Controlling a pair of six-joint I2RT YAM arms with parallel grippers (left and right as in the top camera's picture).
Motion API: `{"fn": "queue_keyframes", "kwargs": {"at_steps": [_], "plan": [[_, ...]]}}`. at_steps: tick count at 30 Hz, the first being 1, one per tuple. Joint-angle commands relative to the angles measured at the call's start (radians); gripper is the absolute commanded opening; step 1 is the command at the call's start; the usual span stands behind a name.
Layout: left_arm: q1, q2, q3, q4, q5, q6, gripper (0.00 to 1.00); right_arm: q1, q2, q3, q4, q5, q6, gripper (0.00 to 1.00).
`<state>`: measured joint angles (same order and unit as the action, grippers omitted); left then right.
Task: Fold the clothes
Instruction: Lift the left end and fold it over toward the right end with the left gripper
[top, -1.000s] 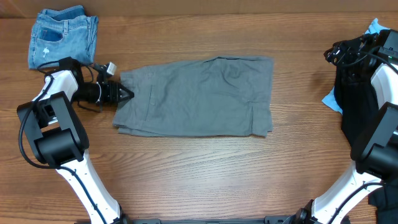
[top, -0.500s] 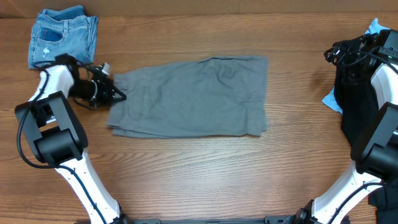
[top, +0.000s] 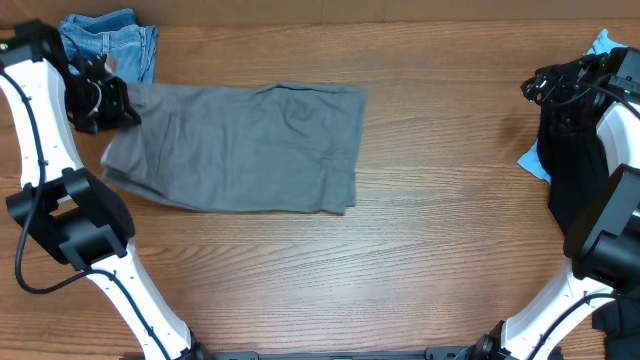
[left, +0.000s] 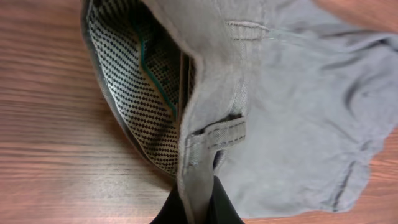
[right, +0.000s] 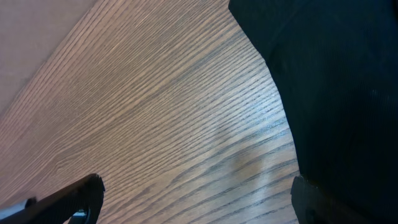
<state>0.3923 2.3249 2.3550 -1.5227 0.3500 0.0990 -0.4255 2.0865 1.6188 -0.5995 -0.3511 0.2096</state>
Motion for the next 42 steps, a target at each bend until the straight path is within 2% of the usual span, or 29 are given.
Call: {"fn": "queue_keyframes", "kwargs": {"at_steps": [1, 15, 28, 42], "plan": [[-0.036, -0.003, 0.13, -0.048, -0.027, -0.035, 0.04, 0.001, 0.001, 0.023, 0.004, 0.002, 0.0, 1.0], [-0.238, -0.005, 0.206, -0.1, -0.028, -0.078, 0.04, 0.001, 0.001, 0.023, 0.004, 0.002, 0.0, 1.0], [-0.523, -0.003, 0.213, -0.05, -0.09, -0.096, 0.04, 0.001, 0.001, 0.023, 0.004, 0.002, 0.0, 1.0], [-0.7, 0.098, 0.2, -0.002, -0.104, -0.095, 0.04, 0.001, 0.001, 0.023, 0.004, 0.002, 0.0, 1.0]]}}
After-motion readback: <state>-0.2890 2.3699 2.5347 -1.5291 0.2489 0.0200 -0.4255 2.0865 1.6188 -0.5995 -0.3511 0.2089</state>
